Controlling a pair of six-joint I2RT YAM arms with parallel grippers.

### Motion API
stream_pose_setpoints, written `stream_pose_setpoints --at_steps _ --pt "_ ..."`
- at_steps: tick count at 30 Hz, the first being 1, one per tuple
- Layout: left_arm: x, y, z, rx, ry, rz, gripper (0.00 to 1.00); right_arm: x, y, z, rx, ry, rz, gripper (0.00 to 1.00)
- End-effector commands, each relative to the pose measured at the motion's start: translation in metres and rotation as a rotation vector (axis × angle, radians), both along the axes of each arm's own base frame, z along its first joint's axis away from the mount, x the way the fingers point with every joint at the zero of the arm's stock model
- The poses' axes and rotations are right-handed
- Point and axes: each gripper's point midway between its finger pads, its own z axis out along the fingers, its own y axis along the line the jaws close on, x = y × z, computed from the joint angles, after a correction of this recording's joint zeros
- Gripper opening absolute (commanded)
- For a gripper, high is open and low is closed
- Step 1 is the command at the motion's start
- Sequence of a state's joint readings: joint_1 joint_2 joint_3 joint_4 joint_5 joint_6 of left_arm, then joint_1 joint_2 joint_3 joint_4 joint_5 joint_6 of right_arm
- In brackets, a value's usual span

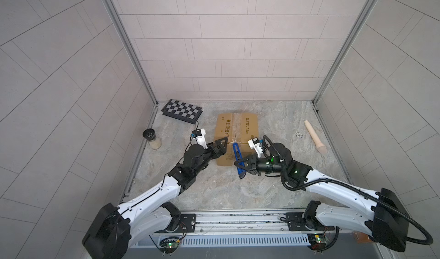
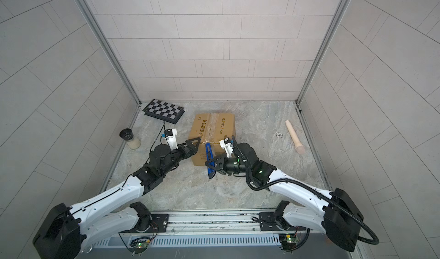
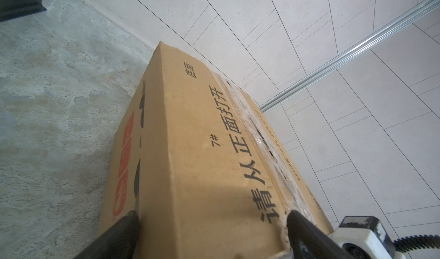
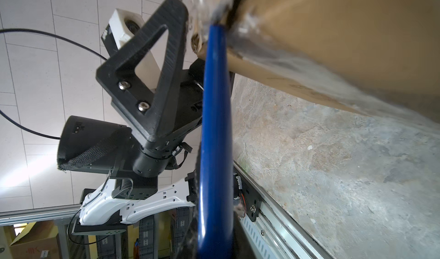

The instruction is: Unpack the express box

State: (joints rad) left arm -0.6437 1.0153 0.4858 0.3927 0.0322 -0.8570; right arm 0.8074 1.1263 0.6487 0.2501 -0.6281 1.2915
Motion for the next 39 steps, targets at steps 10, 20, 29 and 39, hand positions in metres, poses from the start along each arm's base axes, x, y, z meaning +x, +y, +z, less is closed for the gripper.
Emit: stream_pose_setpoints --at_steps 10,20,29,39 --pt "-0.010 -0.011 0.022 -0.020 -0.054 -0.052 1.00 -0.002 0.013 0.040 0.093 -0.125 0.072 0.00" --pt "-0.008 0.008 0.031 0.067 -0.077 -0.007 1.00 -0.003 -0.055 0.009 -0.131 -0.106 -0.027 0.00" --pt "0.004 0.004 0.093 0.122 -0.209 -0.072 1.00 -0.007 -0.055 -0.005 -0.191 -0.120 0.047 0.00" --pt "0.022 -0.037 0.096 0.128 -0.215 -0.195 1.00 -0.015 -0.017 0.003 -0.177 -0.165 0.218 0.00"
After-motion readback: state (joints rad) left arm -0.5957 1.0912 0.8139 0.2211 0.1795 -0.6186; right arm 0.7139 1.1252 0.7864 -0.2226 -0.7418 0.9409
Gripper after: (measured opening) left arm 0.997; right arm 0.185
